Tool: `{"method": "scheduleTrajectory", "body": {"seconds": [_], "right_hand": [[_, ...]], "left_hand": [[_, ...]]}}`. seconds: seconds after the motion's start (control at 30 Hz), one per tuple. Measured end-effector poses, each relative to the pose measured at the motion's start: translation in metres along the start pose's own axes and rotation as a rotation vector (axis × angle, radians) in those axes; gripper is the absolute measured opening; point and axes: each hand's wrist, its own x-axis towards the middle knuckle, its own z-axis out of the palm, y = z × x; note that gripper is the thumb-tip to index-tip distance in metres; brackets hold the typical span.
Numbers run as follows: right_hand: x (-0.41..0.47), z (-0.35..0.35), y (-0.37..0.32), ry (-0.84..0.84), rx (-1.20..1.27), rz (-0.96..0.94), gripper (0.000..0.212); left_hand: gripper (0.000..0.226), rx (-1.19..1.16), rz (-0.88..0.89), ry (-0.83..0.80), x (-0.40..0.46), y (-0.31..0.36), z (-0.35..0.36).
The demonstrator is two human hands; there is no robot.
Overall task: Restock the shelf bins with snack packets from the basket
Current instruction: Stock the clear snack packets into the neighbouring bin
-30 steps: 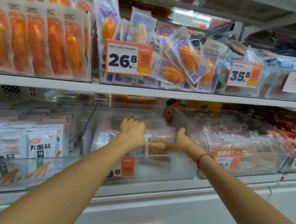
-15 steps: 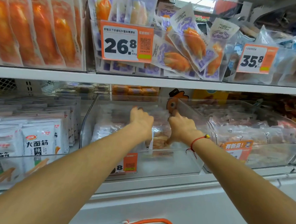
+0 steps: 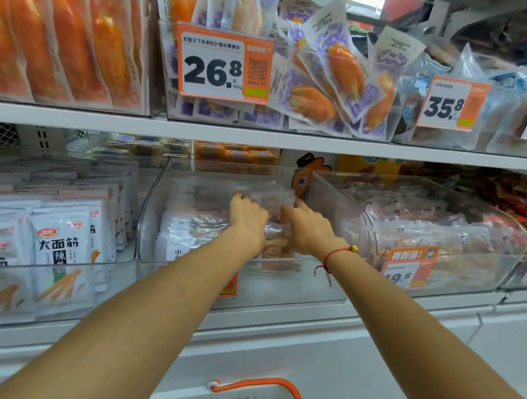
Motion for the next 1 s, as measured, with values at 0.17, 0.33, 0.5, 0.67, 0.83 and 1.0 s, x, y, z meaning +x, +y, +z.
{"method": "scheduleTrajectory", "body": {"seconds": [0.17, 0.33, 0.5, 0.67, 0.83, 1.0], "right_hand": [[-0.007, -0.007, 0.008, -0.100, 0.199, 0.036, 0.065], [-0.025, -0.017, 0.015, -0.037, 0.208, 0.005, 0.064], [-0.054, -0.027, 0.015, 0.225, 0.225, -0.052, 0.050], [-0.100, -0.034, -0.001, 0.345, 0.428, -0.069, 0.016], [-0.144, -0.001, -0.022, 0.001, 0.604, -0.033, 0.010], [-0.173, 0.069, -0.043, -0.416, 0.593, -0.006, 0.016]], "left_hand": [[0.062, -0.015, -0.005, 0.012, -0.006, -0.003, -0.007], [0.066, -0.192, -0.043, 0.123, -0.020, -0.009, -0.014], [0.054, -0.463, -0.054, 0.259, -0.055, -0.027, -0.024], [0.023, -0.920, -0.081, 0.289, -0.110, -0.043, -0.027], [0.009, -1.142, -0.167, 0.184, -0.169, -0.036, 0.005], [0.003, -1.318, -0.193, -0.134, -0.224, -0.007, 0.075]]}}
